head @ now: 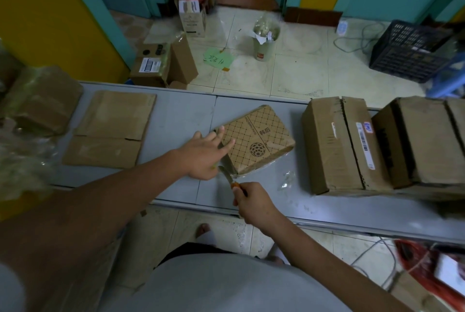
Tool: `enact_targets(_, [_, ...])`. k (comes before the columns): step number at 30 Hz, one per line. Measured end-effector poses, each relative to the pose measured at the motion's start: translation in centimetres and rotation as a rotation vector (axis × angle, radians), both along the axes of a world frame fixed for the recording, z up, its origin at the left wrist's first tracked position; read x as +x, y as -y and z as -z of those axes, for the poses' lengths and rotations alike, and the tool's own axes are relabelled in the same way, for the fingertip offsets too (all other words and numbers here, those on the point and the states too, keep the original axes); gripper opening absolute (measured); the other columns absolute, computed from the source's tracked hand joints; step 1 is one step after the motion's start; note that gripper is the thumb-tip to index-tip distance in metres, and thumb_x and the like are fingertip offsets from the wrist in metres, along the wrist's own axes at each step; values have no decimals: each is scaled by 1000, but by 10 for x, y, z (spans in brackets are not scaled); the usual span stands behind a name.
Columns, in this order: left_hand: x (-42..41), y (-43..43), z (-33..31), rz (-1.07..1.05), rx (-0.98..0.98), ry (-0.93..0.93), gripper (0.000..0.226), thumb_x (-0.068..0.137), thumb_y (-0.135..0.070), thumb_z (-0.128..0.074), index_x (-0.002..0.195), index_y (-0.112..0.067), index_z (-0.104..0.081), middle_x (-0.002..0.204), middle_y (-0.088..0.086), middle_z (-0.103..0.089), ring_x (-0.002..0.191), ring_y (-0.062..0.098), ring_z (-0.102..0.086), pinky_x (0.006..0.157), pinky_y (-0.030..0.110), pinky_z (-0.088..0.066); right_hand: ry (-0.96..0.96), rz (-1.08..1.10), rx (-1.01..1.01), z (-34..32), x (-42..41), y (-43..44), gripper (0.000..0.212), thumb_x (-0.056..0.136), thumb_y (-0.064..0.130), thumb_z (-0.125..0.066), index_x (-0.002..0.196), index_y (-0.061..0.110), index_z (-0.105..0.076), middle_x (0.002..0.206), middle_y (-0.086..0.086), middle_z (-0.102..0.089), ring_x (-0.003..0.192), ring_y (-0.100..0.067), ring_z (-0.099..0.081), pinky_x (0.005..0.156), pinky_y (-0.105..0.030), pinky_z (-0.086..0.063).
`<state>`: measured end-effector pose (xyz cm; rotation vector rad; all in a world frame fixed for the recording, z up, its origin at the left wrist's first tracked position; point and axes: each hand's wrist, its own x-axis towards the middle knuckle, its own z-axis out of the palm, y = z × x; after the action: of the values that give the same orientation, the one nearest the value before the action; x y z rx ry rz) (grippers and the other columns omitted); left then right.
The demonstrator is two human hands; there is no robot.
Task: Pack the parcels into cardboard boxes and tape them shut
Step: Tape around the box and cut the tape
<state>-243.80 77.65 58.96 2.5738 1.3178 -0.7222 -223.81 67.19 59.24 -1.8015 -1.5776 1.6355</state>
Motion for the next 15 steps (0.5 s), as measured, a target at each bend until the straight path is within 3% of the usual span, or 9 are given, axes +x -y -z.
enact_targets(3, [3, 2, 3, -8, 29, -5, 94, 101, -51, -45, 165, -21, 17, 167, 32, 19, 158, 39, -8, 111, 57, -34, 5, -6, -45, -6, -2, -10, 41, 109, 26, -46, 87, -3, -65, 84, -18, -71, 56, -20, -56, 50, -32, -47])
enact_targets(8, [6, 4, 1, 0, 52, -27, 92, 103, -48, -46, 165, -20, 16, 168, 32, 18, 157, 39, -11, 106, 57, -35, -51, 28, -247, -24, -10, -36, 29, 110, 19, -42, 117, -7, -53, 80, -11, -55, 51, -15, -43, 42, -20, -32])
enact_targets(15, [7, 5, 1, -12, 40, -10, 89, 103, -44, -44, 165, -18, 15, 167, 33, 19, 154, 38, -16, 103, 56, -37, -107, 27, -296, -32, -4, -40, 19, 109, 13, -43, 100, 0, -54, 77, -11, -51, 45, -12, -38, 40, -20, -27])
